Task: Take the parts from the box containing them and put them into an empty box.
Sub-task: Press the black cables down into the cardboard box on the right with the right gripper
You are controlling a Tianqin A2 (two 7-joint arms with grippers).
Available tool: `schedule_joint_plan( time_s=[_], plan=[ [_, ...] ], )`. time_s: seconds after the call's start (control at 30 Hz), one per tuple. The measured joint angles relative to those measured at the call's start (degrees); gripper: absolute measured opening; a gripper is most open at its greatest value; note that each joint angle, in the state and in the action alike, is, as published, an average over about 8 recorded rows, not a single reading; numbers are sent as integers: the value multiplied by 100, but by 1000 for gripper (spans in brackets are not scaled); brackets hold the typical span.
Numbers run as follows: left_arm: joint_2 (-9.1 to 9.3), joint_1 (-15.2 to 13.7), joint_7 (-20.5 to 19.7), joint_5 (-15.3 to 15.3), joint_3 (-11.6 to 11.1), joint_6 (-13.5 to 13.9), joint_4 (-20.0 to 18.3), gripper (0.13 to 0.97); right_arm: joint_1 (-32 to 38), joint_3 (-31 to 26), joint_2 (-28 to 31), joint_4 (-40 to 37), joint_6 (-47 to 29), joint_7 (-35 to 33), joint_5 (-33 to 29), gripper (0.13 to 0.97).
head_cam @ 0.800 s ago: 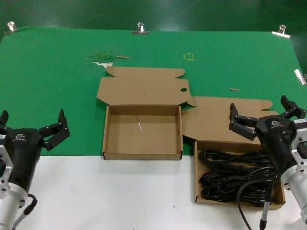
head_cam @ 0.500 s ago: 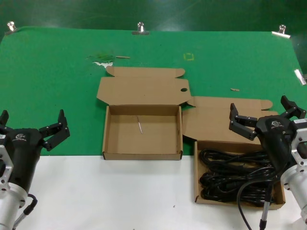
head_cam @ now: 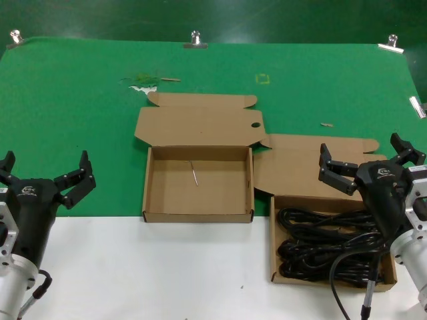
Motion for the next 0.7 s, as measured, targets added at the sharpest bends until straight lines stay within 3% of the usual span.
schedule_joint_plan(
  time_s=[0.3,0.7],
  plan=[
    [0,0,0,0,0,0,0,830,0,0,0,0,0,0,0,966],
    [0,0,0,0,0,0,0,582,-3,-92,49,15,81,-4,50,966]
  ],
)
